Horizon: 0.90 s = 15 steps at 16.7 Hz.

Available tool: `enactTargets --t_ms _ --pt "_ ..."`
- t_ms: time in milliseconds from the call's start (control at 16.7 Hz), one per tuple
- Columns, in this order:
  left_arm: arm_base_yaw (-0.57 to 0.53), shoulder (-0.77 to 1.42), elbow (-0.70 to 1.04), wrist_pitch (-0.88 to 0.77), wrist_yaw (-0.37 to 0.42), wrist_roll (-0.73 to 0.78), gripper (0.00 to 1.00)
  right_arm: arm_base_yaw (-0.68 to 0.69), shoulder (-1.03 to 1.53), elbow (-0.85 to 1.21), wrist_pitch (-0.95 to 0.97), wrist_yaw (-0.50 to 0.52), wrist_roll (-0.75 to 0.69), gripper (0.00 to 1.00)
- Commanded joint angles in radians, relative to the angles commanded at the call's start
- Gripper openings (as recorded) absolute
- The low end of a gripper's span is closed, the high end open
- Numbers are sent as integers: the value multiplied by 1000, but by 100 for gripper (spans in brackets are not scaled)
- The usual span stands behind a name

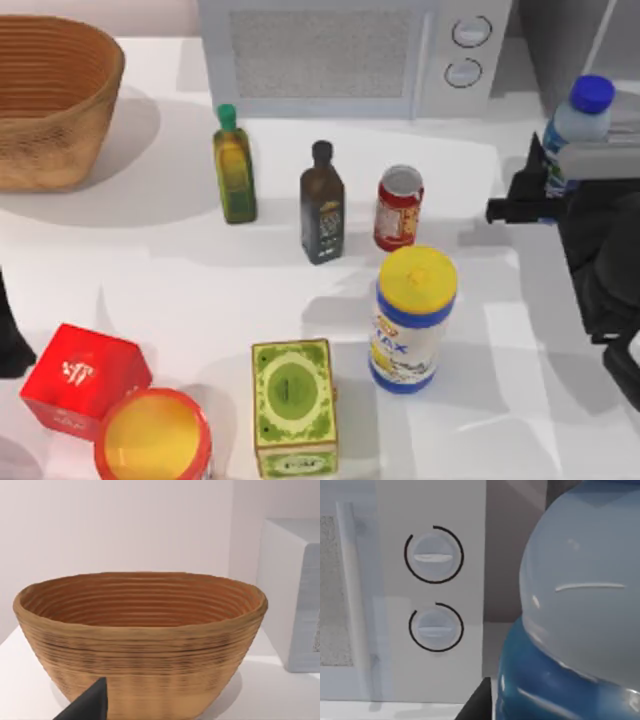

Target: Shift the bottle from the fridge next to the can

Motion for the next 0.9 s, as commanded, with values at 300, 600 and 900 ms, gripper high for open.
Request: enactTargets --t_ms 300,600,900 --pt "0 0 0 0 0 0 100 -2 -1 2 -1 -2 1 0" --pt "0 0 0 0 0 0 100 0 0 0 0 0 0 8" --pt "0 0 0 0 0 0 100 0 0 0 0 0 0 45"
